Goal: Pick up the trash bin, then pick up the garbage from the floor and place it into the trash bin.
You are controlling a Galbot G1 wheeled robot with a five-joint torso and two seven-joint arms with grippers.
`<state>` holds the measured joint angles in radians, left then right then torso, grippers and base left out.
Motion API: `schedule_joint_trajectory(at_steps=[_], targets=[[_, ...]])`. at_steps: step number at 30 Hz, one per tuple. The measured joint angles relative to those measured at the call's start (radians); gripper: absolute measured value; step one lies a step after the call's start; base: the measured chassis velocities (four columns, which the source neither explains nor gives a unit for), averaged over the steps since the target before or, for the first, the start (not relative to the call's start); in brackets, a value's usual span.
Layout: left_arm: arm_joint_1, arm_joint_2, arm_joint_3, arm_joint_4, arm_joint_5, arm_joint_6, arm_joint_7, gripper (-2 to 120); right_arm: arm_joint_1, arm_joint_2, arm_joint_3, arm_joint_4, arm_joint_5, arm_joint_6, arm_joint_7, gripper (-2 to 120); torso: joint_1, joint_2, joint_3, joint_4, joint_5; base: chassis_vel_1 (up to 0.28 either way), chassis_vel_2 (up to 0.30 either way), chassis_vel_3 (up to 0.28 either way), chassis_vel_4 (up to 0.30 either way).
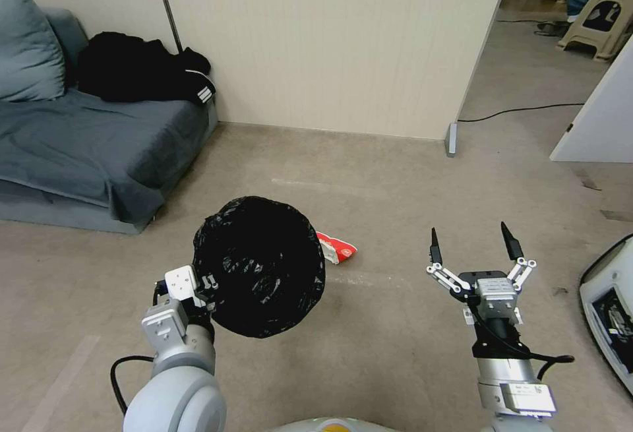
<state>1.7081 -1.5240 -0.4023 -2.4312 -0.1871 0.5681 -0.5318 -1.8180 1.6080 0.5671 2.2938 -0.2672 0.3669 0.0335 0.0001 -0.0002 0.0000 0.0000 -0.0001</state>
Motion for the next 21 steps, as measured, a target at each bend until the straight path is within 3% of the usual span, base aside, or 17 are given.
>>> schedule_joint_trajectory(at_steps=[2, 4, 7, 15, 21], targets=[[0.030, 0.004, 0.007, -0.001, 0.094, -0.010, 0.003, 1, 0.000, 0.000, -0.007, 0.000, 0.014, 0.005, -0.003, 100, 0.000, 0.000, 0.000, 0.0001, 0.0000, 0.000, 0.000, 0.000, 0.000], [0.036, 0.005, 0.007, -0.001, 0.112, -0.014, 0.003, 1, -0.001, 0.000, -0.008, -0.001, 0.017, 0.007, -0.004, 100, 0.000, 0.000, 0.000, 0.0002, 0.0001, 0.000, 0.000, 0.000, 0.000], [0.078, 0.011, 0.007, 0.003, 0.191, -0.075, 0.003, 1, -0.003, 0.000, -0.009, -0.014, 0.023, 0.018, -0.005, 100, 0.000, 0.000, 0.000, 0.0000, 0.0000, 0.000, 0.000, 0.000, 0.000], [0.164, -0.002, 0.007, 0.020, 0.300, -0.233, 0.010, 1, -0.007, 0.000, -0.006, -0.033, 0.023, 0.025, -0.016, 100, 0.000, 0.000, 0.000, 0.0001, 0.0001, 0.000, 0.000, 0.000, 0.000], [0.168, -0.003, -0.001, 0.028, 0.319, -0.271, 0.045, 1, -0.009, 0.000, -0.007, -0.033, 0.028, 0.025, -0.017, 100, 0.000, 0.000, 0.000, 0.0000, 0.0001, 0.000, 0.000, 0.000, 0.000]])
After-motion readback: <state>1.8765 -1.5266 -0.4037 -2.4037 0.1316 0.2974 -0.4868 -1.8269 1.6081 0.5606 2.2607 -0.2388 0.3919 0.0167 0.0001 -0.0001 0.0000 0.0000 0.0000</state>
